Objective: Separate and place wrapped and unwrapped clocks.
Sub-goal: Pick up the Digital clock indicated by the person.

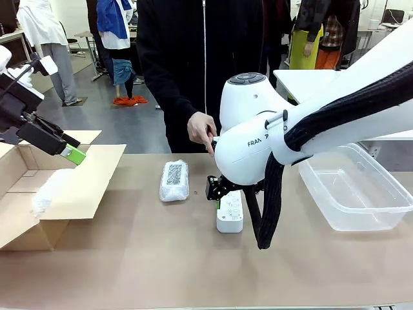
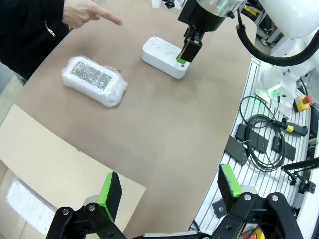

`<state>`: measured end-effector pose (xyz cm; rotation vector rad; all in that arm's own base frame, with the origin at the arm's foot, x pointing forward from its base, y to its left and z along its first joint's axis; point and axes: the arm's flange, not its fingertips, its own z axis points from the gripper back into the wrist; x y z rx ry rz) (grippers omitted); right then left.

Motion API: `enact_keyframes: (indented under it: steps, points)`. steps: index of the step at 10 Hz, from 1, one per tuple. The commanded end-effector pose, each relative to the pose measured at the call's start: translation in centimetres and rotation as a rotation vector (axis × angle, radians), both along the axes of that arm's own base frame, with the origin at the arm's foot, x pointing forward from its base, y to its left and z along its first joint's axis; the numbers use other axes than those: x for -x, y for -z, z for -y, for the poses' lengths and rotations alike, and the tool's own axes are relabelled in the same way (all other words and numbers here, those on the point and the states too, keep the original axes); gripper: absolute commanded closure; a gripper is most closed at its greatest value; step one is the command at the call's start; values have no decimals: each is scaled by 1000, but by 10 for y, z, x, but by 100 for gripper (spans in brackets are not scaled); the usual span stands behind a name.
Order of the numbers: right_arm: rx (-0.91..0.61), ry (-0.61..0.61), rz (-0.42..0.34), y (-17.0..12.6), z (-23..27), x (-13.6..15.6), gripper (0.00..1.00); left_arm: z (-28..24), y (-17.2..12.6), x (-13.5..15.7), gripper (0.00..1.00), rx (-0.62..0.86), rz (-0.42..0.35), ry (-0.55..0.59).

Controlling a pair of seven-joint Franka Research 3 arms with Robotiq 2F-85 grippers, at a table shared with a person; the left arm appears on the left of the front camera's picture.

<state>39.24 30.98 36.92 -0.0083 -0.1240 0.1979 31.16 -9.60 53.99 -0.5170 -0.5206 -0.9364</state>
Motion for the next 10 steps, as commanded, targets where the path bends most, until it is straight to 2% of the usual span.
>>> enact_keyframes:
  steps: [1, 6, 10]
  points:
    - [-11, 51, 19, 3, -1, -20, 0, -1, -1, 1, 0, 16, -6, -1]
    - [-18, 103, 23, 16, -6, -41, 0, -1, -1, 1, 0, 16, -6, -1]
    - [-5, 117, 23, 30, -10, -45, 0, -1, -1, 1, 0, 16, -6, -1]
